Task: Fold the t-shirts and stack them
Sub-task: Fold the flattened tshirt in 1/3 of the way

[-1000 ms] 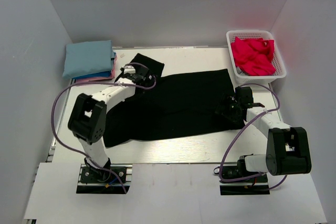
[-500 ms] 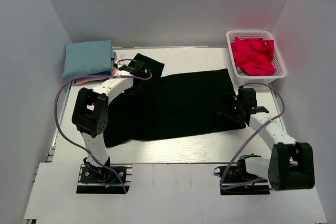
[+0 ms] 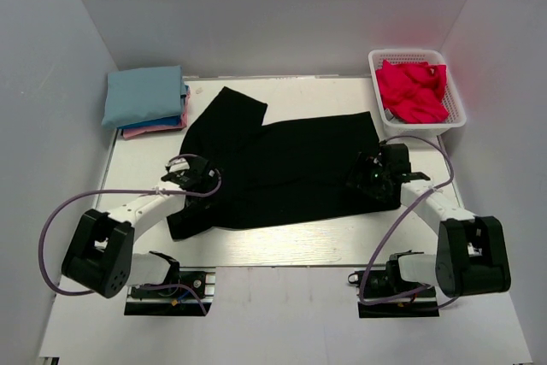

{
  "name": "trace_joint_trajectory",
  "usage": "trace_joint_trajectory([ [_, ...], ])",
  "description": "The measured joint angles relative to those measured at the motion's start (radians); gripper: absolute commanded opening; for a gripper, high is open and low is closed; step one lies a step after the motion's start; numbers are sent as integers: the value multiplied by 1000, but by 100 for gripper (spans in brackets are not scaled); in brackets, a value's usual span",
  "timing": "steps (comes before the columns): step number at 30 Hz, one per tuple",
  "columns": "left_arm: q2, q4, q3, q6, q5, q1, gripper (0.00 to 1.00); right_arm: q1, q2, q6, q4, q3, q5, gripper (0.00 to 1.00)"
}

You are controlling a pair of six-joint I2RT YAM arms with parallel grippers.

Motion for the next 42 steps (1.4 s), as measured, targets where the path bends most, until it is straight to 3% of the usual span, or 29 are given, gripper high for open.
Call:
trace_joint_trajectory([
  [7, 28, 21, 9, -80, 35, 7, 99, -8, 38, 93, 4, -18, 53, 90],
  [15, 41, -34, 33, -154, 56, 3, 99, -44, -79, 182, -54, -78, 153, 90],
  [21, 42, -100, 45, -192, 72, 1, 99, -84, -142, 190, -180, -84, 260, 90],
  [29, 32, -307, 121, -200, 69, -6, 99, -84, -195, 103, -240, -34, 235, 90],
  [32, -18, -362, 209, -176, 38, -6, 99, -77, -229, 72, -239, 26, 239, 90],
  [36, 3, -312, 391, -64, 9, -6, 99, -64, -227, 36, -218, 119, 274, 90],
  [42, 369, -202, 845, 143, -19, -3, 99, -39, -67, 12, -150, 277, 284, 90],
])
